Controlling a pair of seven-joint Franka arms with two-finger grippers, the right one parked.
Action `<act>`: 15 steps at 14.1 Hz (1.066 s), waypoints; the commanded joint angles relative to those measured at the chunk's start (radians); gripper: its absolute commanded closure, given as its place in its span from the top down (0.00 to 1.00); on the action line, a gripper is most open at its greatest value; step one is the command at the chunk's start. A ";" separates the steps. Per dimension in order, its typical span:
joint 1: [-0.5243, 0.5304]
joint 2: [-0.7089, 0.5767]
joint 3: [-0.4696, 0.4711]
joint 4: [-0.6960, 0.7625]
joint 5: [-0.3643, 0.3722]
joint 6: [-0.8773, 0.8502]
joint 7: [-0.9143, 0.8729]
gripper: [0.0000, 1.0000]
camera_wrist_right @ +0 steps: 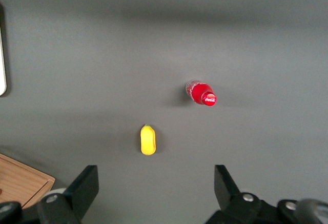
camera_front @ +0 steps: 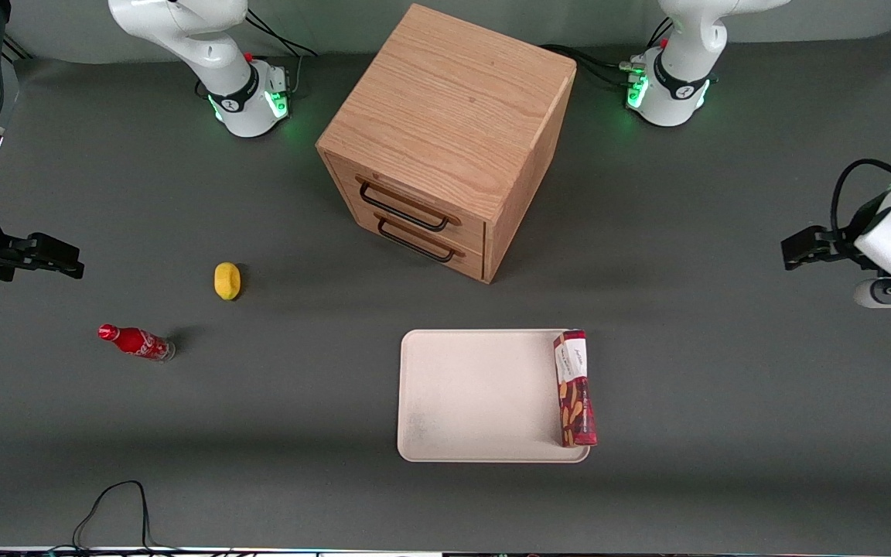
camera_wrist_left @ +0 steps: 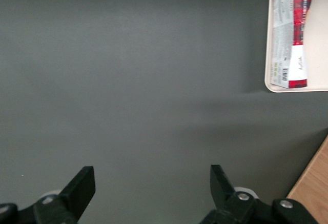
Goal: Place red cookie box on tray
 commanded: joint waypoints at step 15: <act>-0.169 -0.109 0.209 -0.082 -0.089 -0.004 0.048 1.00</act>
